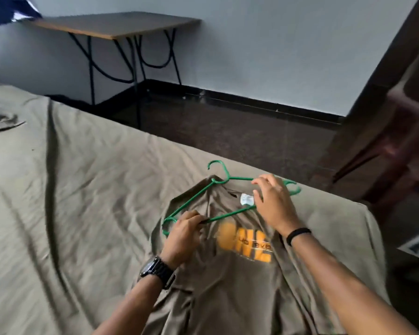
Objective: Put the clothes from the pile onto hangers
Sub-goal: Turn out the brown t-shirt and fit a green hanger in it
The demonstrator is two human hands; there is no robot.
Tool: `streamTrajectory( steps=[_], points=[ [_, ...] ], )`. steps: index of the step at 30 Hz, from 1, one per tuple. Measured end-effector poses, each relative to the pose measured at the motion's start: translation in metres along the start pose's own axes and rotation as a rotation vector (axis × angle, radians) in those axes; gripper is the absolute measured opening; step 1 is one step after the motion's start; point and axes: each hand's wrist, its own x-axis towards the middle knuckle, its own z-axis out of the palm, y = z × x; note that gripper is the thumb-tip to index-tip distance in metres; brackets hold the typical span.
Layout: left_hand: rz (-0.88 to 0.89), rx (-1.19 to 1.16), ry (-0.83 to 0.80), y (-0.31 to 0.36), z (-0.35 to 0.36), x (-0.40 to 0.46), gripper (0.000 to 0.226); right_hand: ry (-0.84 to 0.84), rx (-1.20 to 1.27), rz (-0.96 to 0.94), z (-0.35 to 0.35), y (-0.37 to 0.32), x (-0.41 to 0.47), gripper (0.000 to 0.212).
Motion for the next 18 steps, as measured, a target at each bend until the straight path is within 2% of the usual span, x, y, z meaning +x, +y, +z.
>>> streamTrajectory(
  steps=[3,5,7,9,11,14,16,18],
  points=[
    [0.102,0.007,-0.044,0.007,0.009,0.02,0.023,-0.257,-0.22,0.102,-0.016,0.038,0.01,0.048],
    [0.174,0.021,-0.043,0.01,0.011,0.032,0.027,-0.389,-0.186,0.189,-0.021,0.057,0.014,0.042],
    [0.239,0.032,-0.051,0.009,0.015,0.047,0.029,-0.487,-0.064,0.254,-0.025,0.075,0.016,0.025],
    [0.245,0.062,-0.091,0.005,0.022,0.06,0.029,-0.533,0.089,0.292,-0.028,0.091,0.016,0.023],
    [0.219,0.107,-0.098,0.004,0.033,0.073,0.027,-0.469,0.205,0.293,-0.033,0.099,0.013,0.026],
    [0.096,0.149,0.01,0.01,0.047,0.092,0.024,-0.243,0.33,0.326,-0.041,0.111,0.008,0.024],
    [-0.029,0.194,0.083,0.01,0.057,0.105,0.027,-0.139,0.297,0.328,-0.045,0.123,0.005,0.024],
    [-0.201,0.204,0.056,0.011,0.065,0.115,0.023,-0.099,0.235,0.31,-0.049,0.136,0.002,0.033]
  ],
)
